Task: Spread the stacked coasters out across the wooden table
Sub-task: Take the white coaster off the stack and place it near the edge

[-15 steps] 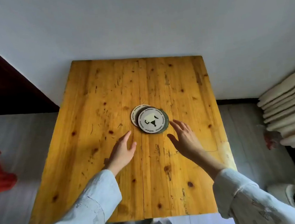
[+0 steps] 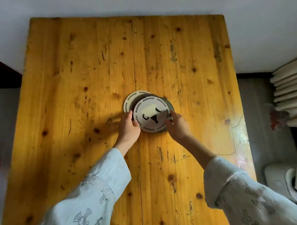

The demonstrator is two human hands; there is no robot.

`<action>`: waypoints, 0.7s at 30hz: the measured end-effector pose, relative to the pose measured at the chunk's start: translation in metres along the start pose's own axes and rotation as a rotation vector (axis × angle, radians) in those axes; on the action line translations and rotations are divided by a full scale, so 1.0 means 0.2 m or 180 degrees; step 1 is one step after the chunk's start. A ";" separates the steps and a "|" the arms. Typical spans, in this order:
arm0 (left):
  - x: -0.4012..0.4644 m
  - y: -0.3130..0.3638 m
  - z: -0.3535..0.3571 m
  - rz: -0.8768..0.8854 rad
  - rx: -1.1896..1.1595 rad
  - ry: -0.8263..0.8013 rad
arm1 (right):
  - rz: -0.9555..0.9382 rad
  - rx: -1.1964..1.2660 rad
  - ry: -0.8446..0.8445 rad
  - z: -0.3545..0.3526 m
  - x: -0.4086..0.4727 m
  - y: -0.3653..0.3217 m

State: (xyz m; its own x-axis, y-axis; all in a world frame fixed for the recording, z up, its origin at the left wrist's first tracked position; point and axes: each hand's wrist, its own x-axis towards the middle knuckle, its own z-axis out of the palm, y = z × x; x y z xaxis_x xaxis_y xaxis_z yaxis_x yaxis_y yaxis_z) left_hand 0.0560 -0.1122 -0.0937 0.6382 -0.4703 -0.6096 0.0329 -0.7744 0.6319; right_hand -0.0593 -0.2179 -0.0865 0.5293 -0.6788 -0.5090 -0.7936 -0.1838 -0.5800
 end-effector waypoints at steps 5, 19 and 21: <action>-0.01 0.01 0.02 -0.0131 -0.0176 0.0232 | 0.0277 0.0504 0.0113 0.04 -0.01 -0.04; -0.34 -0.17 0.02 -0.0699 -0.0587 -0.0260 | 0.0981 0.1650 -0.0213 0.09 -0.33 0.09; -0.43 -0.26 0.04 -0.0887 -0.0543 -0.0441 | 0.1046 0.1548 -0.0311 0.12 -0.43 0.13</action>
State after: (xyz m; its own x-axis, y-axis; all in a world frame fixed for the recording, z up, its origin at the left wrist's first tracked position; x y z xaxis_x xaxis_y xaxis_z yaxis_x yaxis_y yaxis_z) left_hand -0.0066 -0.0341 -0.0786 0.4764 -0.3129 -0.8216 0.3267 -0.8046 0.4959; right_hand -0.1178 -0.1480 -0.0724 0.3225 -0.5721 -0.7541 -0.7041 0.3874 -0.5951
